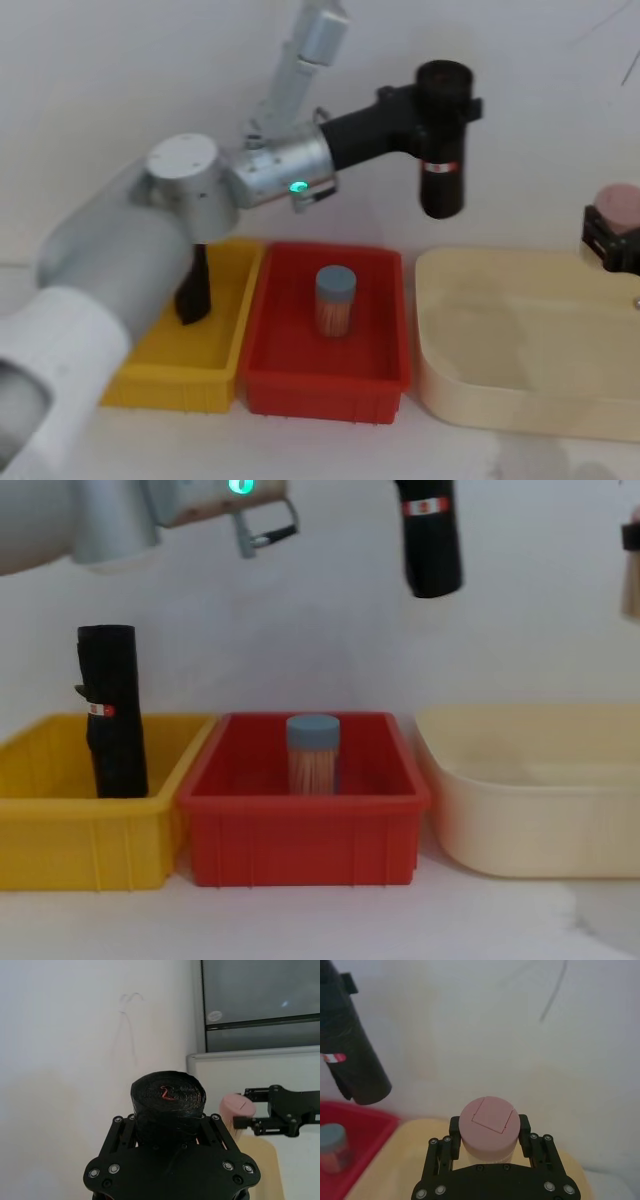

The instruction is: Pick up the garbage bag with the one hand and transfer it to the other hand.

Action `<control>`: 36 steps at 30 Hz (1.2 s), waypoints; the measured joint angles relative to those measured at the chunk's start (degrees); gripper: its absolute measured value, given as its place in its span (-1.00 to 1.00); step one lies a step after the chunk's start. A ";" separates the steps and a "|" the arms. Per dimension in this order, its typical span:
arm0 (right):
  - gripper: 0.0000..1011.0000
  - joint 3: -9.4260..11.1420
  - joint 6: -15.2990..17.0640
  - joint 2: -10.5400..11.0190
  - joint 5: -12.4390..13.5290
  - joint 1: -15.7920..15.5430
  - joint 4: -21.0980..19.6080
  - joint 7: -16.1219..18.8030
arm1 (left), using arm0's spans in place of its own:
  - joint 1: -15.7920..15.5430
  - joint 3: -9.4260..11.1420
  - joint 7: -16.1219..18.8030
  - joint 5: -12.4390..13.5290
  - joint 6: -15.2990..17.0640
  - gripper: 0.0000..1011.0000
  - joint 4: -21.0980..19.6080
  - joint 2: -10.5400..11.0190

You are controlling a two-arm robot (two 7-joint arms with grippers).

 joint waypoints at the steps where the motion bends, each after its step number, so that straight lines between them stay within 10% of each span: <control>1: 0.31 0.23 0.04 0.14 -0.02 -0.15 0.14 0.01 | -1.08 0.45 -0.66 -0.21 -0.71 -0.10 2.36 -1.06; 13: 0.87 1.97 0.38 1.27 -0.22 -1.33 1.26 0.42 | -9.93 3.85 -5.91 -2.47 -8.40 -0.10 21.58 -9.58; 36: 0.99 0.12 -2.98 2.26 -0.24 -0.71 2.13 4.85 | -13.91 5.45 -8.24 -3.49 -11.82 -0.10 30.26 -13.46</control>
